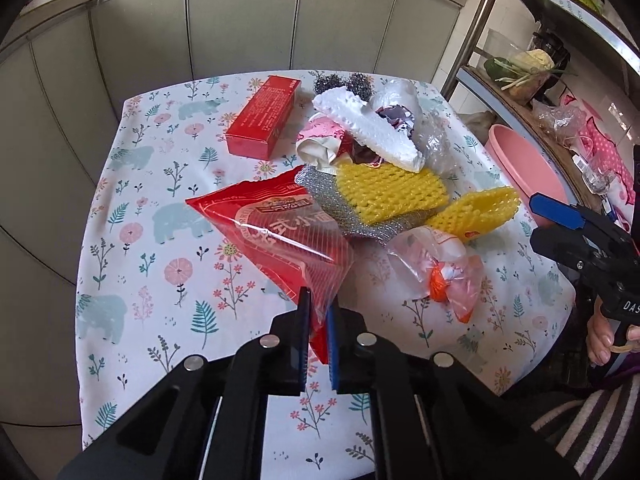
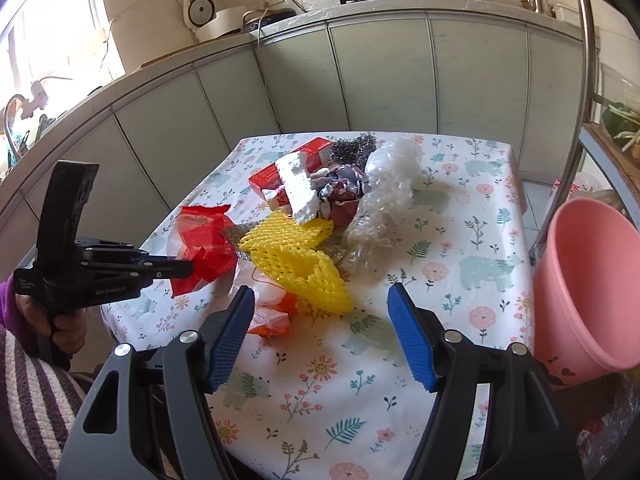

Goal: Collect trash
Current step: 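Grasp the red snack bag with the left gripper while the right grasps the yellow foam net, then lift both held items and carry them over the pink bucket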

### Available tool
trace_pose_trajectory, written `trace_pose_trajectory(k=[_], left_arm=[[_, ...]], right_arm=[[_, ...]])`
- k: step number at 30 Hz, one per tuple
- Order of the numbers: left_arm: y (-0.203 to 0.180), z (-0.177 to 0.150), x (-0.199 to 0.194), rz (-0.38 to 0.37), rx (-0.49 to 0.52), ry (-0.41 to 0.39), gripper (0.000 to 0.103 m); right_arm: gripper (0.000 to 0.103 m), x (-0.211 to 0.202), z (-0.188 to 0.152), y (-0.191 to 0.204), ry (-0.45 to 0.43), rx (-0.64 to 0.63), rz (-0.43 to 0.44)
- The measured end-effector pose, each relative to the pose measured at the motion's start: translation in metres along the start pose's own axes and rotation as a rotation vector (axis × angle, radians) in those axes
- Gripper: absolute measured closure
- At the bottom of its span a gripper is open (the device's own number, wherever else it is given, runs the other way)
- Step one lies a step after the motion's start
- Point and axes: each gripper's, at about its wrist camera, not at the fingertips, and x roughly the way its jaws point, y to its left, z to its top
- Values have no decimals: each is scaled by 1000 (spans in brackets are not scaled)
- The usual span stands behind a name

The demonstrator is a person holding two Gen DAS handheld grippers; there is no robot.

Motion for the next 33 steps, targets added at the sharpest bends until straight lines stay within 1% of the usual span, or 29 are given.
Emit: trace_pose_trajectory(k=[2,3,4,8,11,12,13,15,16,18,22,29,33], left_arm=[[4,0,-6,-3,-9,-8,98],[5,0,-11,-3,-10,-17,98],[6,1,-14,-3,-6,-25,98],[10,3,-29,7,2,-50,98],[17,4,-39,17,-5,-59,98],[18,4,-41,20,-6,-62,98],[20,4,-44,24,-8,-66,98],[23,4,-50,31,-14,-74,98],[25,6,-53,33,-17,-81,98],[26,7,-58,35,-21,-96,98],[27,15,-66,31,-25,-129,98],[21,33,-74,21,-1,-175,98],[11,47,-76,2,24,-202,98]], right_arm=[[33,5,1,-1,8,3,4],[35,7,2,-1,11,6,8],[39,9,3,-2,15,8,12],[47,22,6,0,48,-1,18],[55,30,7,2,73,-9,21],[63,32,7,3,81,-8,23],[74,35,7,3,91,-3,33],[87,38,8,2,102,9,49],[90,38,9,1,102,14,58],[93,36,10,2,95,16,59],[93,23,15,1,67,19,73],[93,-8,29,-5,-26,71,112],[93,-23,37,-14,-75,107,96]])
